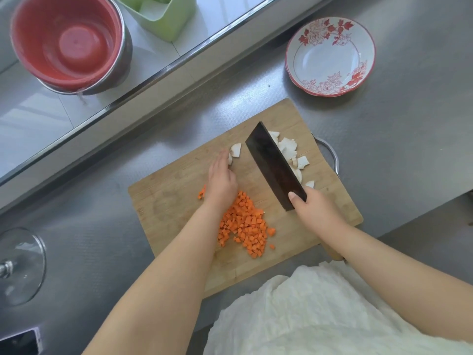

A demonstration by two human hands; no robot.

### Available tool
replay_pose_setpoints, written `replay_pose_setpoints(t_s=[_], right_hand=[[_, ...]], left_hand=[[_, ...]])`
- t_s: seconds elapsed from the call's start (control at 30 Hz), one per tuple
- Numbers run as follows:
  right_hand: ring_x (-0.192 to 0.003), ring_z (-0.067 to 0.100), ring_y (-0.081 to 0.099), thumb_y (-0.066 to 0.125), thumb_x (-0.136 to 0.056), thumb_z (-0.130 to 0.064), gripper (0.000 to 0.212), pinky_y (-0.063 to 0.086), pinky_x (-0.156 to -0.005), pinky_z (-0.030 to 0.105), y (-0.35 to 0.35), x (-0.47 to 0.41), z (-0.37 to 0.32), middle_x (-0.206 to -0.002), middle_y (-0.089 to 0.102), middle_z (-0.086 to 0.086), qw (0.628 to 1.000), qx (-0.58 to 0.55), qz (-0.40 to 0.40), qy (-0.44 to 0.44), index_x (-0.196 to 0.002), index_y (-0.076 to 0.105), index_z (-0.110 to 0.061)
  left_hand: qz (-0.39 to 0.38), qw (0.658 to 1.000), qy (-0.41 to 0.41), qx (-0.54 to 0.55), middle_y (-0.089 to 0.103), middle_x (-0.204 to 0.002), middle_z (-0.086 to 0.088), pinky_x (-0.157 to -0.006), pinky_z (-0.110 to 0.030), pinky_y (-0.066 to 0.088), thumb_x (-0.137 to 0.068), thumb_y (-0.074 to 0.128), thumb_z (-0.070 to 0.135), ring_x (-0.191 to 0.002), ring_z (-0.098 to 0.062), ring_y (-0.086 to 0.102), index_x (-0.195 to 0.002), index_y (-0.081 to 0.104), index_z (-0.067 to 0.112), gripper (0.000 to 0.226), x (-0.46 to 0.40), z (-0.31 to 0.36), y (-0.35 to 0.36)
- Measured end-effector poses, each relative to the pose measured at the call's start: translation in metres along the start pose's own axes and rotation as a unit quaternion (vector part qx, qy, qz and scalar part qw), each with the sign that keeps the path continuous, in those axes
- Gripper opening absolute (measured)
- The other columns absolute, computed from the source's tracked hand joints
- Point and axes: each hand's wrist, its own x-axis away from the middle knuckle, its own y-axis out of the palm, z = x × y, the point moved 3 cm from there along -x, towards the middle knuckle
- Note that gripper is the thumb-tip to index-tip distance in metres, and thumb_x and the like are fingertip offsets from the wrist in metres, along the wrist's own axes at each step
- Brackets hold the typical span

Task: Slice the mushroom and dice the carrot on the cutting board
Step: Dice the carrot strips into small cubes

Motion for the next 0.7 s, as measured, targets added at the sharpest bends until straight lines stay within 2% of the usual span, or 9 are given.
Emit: replay_pose_setpoints(t_s=[0.07, 0.13, 0.27, 0.37, 0.47, 0.6, 0.67, 0.7], right_hand=[[-0.067, 0.013, 0.053, 0.040, -0.099, -0.040, 0.032, 0.035, -0.052, 0.026, -0.002, 0.004, 0.002, -0.070, 0.054, -0.010, 1.000, -0.011, 0.010, -0.003, -0.115, 0.060, -0.021], [-0.067, 0.014, 0.055, 0.042, -0.099, -0.040, 0.031, 0.038, -0.054, 0.027, -0.005, 0.009, 0.003, -0.072, 0.057, -0.008, 0.999, -0.029, 0.020, -0.009, -0.113, 0.061, -0.020], [-0.072, 0.015, 0.058, 0.043, -0.098, -0.039, 0.029, 0.044, -0.059, 0.030, -0.010, 0.019, 0.004, -0.075, 0.061, -0.005, 0.998, -0.058, 0.036, -0.010, -0.107, 0.062, -0.019], [-0.070, 0.018, 0.059, 0.043, -0.098, -0.039, 0.027, 0.046, -0.062, 0.034, -0.014, 0.023, 0.003, -0.074, 0.063, 0.002, 0.997, -0.062, 0.034, -0.013, -0.103, 0.062, -0.021], [-0.061, 0.015, 0.055, 0.043, -0.098, -0.040, 0.027, 0.040, -0.054, 0.029, -0.016, 0.023, 0.003, -0.066, 0.058, 0.000, 0.998, -0.060, 0.025, -0.010, -0.103, 0.062, -0.021], [-0.057, 0.013, 0.051, 0.043, -0.098, -0.040, 0.026, 0.037, -0.052, 0.028, -0.020, 0.028, 0.012, -0.061, 0.053, -0.003, 0.998, -0.056, 0.031, -0.005, -0.100, 0.061, -0.022], [-0.051, 0.010, 0.045, 0.043, -0.098, -0.040, 0.025, 0.031, -0.050, 0.025, -0.021, 0.034, 0.019, -0.055, 0.046, -0.006, 0.998, -0.056, 0.029, -0.001, -0.094, 0.059, -0.022], [-0.049, 0.009, 0.042, 0.044, -0.098, -0.040, 0.025, 0.029, -0.048, 0.025, -0.021, 0.037, 0.023, -0.052, 0.043, -0.007, 0.998, -0.053, 0.028, 0.000, -0.089, 0.059, -0.023]], left_hand=[[0.009, 0.992, -0.050, 0.113, 0.022, -0.158, -0.001, -0.117, -0.029, 0.012, -0.097, 0.031, 0.004, -0.145, -0.015, 0.016, -0.153, 0.022, 0.016, 0.057, 0.006, 0.012, 0.009], [0.005, 0.977, -0.081, 0.196, 0.023, -0.158, 0.000, -0.118, -0.031, 0.014, -0.099, 0.031, 0.007, -0.145, -0.014, 0.017, -0.153, 0.022, 0.017, 0.055, 0.010, 0.025, 0.020], [-0.019, 0.964, -0.081, 0.252, 0.031, -0.154, 0.002, -0.116, -0.030, 0.020, -0.099, 0.032, 0.007, -0.142, -0.012, 0.025, -0.150, 0.030, 0.018, 0.052, 0.010, 0.042, 0.028], [0.012, 0.965, -0.070, 0.253, 0.038, -0.149, 0.002, -0.116, -0.034, 0.026, -0.097, 0.032, 0.006, -0.138, -0.010, 0.031, -0.145, 0.036, 0.018, 0.050, 0.004, 0.036, 0.023], [0.035, 0.967, -0.108, 0.227, 0.031, -0.153, 0.003, -0.118, -0.042, 0.022, -0.096, 0.031, 0.011, -0.142, -0.014, 0.024, -0.148, 0.030, 0.021, 0.053, -0.013, 0.022, 0.013], [-0.043, 0.969, -0.092, 0.226, 0.041, -0.145, 0.003, -0.109, -0.029, 0.029, -0.098, 0.034, 0.014, -0.130, -0.011, 0.038, -0.145, 0.034, 0.018, 0.047, -0.027, 0.033, 0.019], [-0.074, 0.970, -0.070, 0.219, 0.049, -0.137, 0.003, -0.110, -0.034, 0.033, -0.100, 0.034, 0.020, -0.126, -0.013, 0.044, -0.139, 0.042, 0.019, 0.040, -0.025, 0.037, 0.025], [-0.059, 0.975, -0.061, 0.208, 0.053, -0.132, 0.004, -0.109, -0.038, 0.037, -0.100, 0.034, 0.023, -0.124, -0.013, 0.047, -0.135, 0.046, 0.020, 0.037, -0.020, 0.036, 0.026]])
